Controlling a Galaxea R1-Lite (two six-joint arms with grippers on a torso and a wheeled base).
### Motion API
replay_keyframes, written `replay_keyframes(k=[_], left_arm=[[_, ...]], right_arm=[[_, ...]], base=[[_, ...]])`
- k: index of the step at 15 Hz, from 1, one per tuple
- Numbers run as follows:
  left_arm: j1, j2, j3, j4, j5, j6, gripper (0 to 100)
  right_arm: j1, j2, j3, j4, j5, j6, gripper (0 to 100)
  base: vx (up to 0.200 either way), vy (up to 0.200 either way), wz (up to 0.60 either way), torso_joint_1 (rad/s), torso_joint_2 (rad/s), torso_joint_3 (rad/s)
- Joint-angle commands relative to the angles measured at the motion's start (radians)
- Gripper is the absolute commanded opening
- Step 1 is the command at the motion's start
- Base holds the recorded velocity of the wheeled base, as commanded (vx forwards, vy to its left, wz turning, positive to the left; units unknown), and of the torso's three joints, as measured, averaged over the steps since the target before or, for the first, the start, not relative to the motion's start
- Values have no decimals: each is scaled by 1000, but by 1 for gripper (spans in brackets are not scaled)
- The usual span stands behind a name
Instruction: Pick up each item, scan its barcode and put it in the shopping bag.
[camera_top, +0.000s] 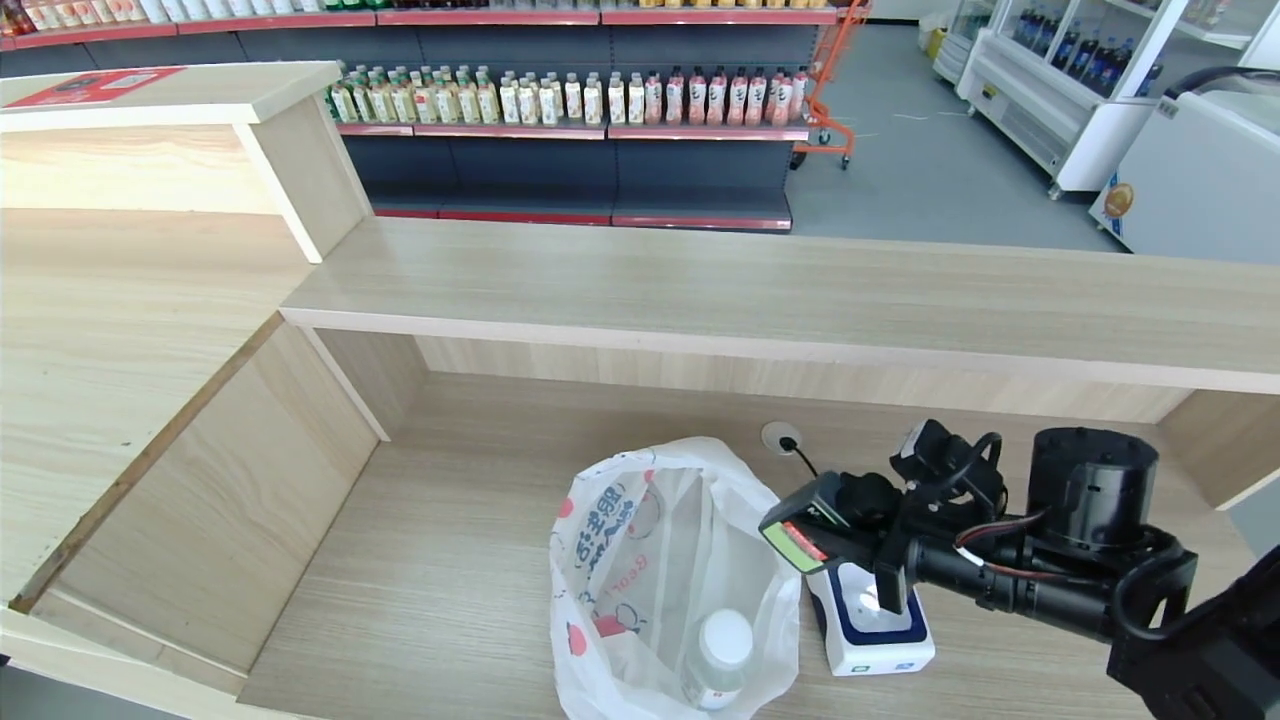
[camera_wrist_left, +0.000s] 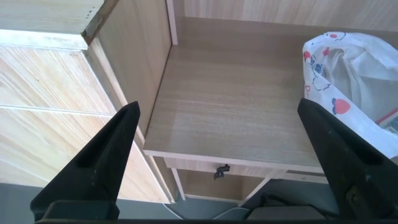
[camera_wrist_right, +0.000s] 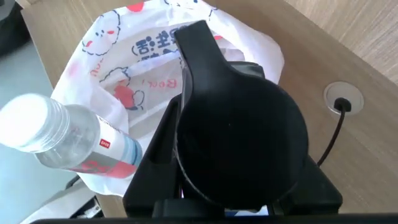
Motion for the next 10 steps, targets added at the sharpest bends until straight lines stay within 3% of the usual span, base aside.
replay_keyframes(k=[1, 5, 10], left_arm=[[1, 2, 0, -1, 0, 0, 100], [1, 2, 0, -1, 0, 0, 100], [1, 2, 0, -1, 0, 0, 100]], right_arm=[[30, 104, 41, -101, -2, -48, 0], [63, 256, 66, -325, -7, -91, 0], [63, 288, 141, -325, -5, -109, 0]], base=[[0, 0, 0, 0, 0, 0], [0, 0, 0, 0, 0, 0], [0, 0, 0, 0, 0, 0]])
